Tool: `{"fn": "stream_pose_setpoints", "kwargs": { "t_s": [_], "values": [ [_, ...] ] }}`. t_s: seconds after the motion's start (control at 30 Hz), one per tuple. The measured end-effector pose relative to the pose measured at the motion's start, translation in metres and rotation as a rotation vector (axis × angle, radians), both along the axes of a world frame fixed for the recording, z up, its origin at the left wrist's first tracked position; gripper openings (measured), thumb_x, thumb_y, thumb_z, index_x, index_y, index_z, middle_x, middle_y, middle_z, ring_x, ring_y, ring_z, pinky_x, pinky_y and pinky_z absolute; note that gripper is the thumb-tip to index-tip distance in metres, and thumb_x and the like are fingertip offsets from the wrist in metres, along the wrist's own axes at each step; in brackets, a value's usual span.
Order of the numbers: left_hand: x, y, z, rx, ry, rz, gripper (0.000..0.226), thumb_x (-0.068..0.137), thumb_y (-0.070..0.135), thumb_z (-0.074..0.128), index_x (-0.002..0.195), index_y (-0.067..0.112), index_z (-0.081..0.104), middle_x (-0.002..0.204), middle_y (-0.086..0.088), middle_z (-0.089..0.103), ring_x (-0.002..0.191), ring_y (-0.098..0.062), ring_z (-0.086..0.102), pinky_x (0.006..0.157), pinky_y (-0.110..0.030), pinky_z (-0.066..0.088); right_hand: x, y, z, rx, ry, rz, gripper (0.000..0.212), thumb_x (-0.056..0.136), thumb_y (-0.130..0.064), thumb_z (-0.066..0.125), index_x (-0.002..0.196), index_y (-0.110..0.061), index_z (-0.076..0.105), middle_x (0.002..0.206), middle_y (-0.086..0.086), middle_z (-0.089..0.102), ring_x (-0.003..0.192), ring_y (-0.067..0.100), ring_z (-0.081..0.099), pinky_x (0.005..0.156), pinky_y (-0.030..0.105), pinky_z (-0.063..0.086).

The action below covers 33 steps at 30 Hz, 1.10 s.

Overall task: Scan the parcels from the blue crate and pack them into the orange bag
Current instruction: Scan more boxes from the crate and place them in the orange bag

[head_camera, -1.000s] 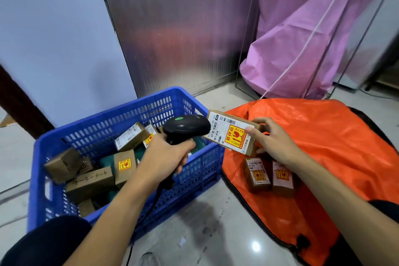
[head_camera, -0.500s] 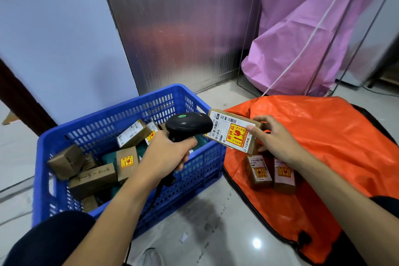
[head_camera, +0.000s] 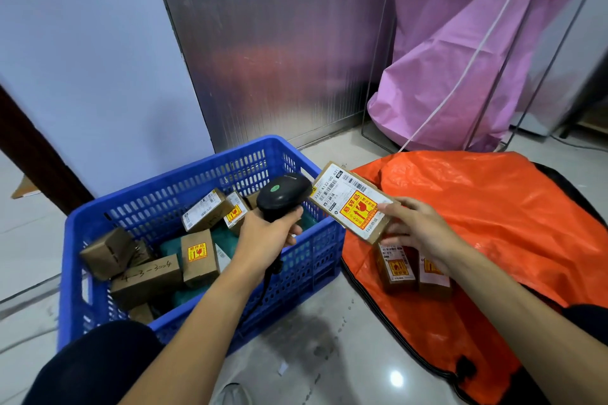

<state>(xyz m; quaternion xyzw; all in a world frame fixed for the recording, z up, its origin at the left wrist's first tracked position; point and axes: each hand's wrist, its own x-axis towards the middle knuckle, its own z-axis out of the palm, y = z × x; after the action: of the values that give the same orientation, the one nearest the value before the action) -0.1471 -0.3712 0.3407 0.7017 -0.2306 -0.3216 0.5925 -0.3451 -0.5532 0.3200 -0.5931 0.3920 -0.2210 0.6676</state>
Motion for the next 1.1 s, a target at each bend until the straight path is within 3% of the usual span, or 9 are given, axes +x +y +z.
{"fn": "stream_pose_setpoints", "kwargs": {
  "t_s": [0.13,0.23,0.33,0.47,0.63,0.8,0.87,1.0,1.1],
  "values": [
    [-0.015,-0.013,-0.014,-0.046,0.046,-0.009,0.019,0.097,0.023,0.073,0.111,0.01,0.072,0.091,-0.013,0.079,0.069,-0.021,0.068,0.077,-0.04,0.06,-0.006,0.016,-0.002,0.166,-0.075,0.094,0.031,0.096,-0.012,0.064,0.127,-0.004,0.062,0.109,0.017,0.077,0.097,0.03,0.076,0.079,0.04,0.064],
    [-0.036,-0.024,-0.028,-0.082,0.009,-0.079,0.021,0.095,0.022,0.076,0.115,0.016,0.073,0.093,-0.007,0.08,0.065,-0.017,0.067,0.066,-0.032,0.059,-0.014,0.024,-0.01,0.23,-0.084,0.127,0.031,0.096,-0.008,0.062,0.127,-0.003,0.062,0.113,0.017,0.076,0.102,0.028,0.075,0.086,0.042,0.063],
    [-0.067,-0.036,-0.048,-0.073,0.012,-0.043,0.017,0.089,0.024,0.082,0.103,0.016,0.074,0.079,-0.007,0.074,0.057,-0.014,0.059,0.059,-0.031,0.052,-0.032,0.02,-0.02,0.245,-0.034,0.139,0.045,0.086,-0.01,0.07,0.129,-0.004,0.06,0.114,0.015,0.076,0.103,0.027,0.075,0.088,0.044,0.061],
    [-0.107,-0.042,-0.079,0.019,0.122,-0.008,0.012,0.088,0.017,0.081,0.096,0.01,0.075,0.061,0.0,0.066,0.052,-0.013,0.053,0.052,-0.025,0.045,-0.061,0.011,-0.039,0.163,0.201,0.242,0.066,0.062,-0.018,0.075,0.126,-0.014,0.06,0.111,0.006,0.078,0.104,0.023,0.075,0.088,0.042,0.06],
    [-0.149,-0.043,-0.127,0.2,0.234,-0.093,0.018,0.085,0.022,0.083,0.1,0.013,0.075,0.064,-0.008,0.068,0.049,-0.015,0.054,0.052,-0.026,0.043,-0.101,-0.001,-0.062,0.008,0.527,0.371,0.022,0.081,-0.003,0.069,0.098,-0.018,0.067,0.084,-0.002,0.076,0.071,0.011,0.068,0.062,0.026,0.052],
    [-0.177,-0.049,-0.163,0.347,0.15,-0.237,0.015,0.083,0.023,0.082,0.093,0.017,0.074,0.056,0.003,0.066,0.048,-0.014,0.058,0.053,-0.026,0.045,-0.122,-0.006,-0.091,-0.041,0.818,0.493,0.013,0.082,-0.015,0.074,0.094,-0.018,0.071,0.088,0.006,0.071,0.07,0.016,0.063,0.059,0.027,0.052],
    [-0.188,-0.052,-0.175,0.397,0.154,-0.299,0.017,0.08,0.025,0.082,0.091,0.016,0.073,0.059,-0.002,0.069,0.05,-0.018,0.06,0.057,-0.03,0.048,-0.129,-0.006,-0.103,-0.046,0.909,0.499,0.023,0.082,-0.023,0.075,0.103,-0.015,0.069,0.09,0.005,0.07,0.07,0.015,0.064,0.059,0.027,0.053],
    [-0.202,-0.063,-0.193,0.434,0.172,-0.363,0.033,0.068,0.041,0.079,0.09,0.017,0.073,0.079,-0.015,0.078,0.053,-0.022,0.06,0.062,-0.034,0.05,-0.14,-0.007,-0.114,0.042,0.885,0.402,0.009,0.091,-0.013,0.069,0.098,-0.01,0.065,0.076,0.0,0.066,0.054,0.006,0.067,0.045,0.017,0.045],
    [-0.203,-0.079,-0.202,0.44,0.097,-0.337,0.029,0.075,0.041,0.081,0.092,0.019,0.072,0.069,-0.01,0.075,0.052,-0.02,0.065,0.063,-0.03,0.051,-0.144,-0.017,-0.126,0.085,0.804,0.178,0.009,0.086,-0.017,0.071,0.092,-0.011,0.067,0.074,0.002,0.067,0.06,0.016,0.07,0.046,0.02,0.047]
  ]
}}
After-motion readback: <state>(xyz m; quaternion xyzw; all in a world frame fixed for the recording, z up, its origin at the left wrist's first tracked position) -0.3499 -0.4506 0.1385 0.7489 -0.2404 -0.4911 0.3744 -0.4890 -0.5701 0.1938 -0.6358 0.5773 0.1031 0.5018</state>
